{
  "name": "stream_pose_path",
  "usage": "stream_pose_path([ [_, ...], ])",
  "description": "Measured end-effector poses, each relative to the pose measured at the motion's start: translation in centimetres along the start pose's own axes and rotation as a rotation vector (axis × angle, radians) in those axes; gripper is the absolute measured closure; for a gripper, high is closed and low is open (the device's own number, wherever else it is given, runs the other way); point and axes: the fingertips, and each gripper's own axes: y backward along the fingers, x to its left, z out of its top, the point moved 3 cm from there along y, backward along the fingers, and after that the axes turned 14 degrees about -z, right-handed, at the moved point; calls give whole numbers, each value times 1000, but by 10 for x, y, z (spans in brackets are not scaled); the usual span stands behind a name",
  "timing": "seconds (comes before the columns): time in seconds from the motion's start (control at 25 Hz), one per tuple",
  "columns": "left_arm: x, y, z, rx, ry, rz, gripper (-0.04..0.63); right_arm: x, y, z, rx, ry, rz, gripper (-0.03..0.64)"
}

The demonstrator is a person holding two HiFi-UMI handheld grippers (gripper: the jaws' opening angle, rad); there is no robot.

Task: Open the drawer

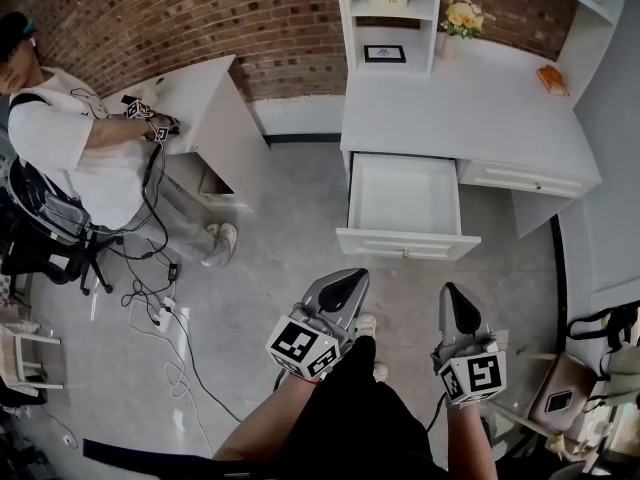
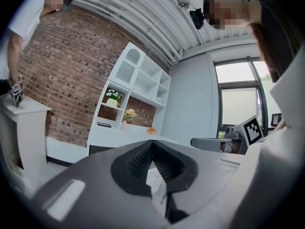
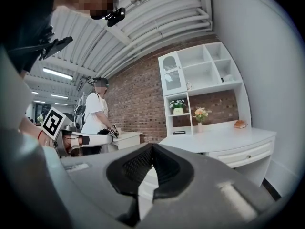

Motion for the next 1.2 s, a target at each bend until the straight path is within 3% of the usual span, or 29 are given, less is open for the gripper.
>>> stream_pose_path([
  [0.68, -16, 28, 20, 22, 5, 22, 594, 2, 22, 21, 1, 22, 42, 615],
  [1.2, -24, 20, 29, 26, -17, -20, 594, 8, 32, 28, -26, 12, 42, 615],
])
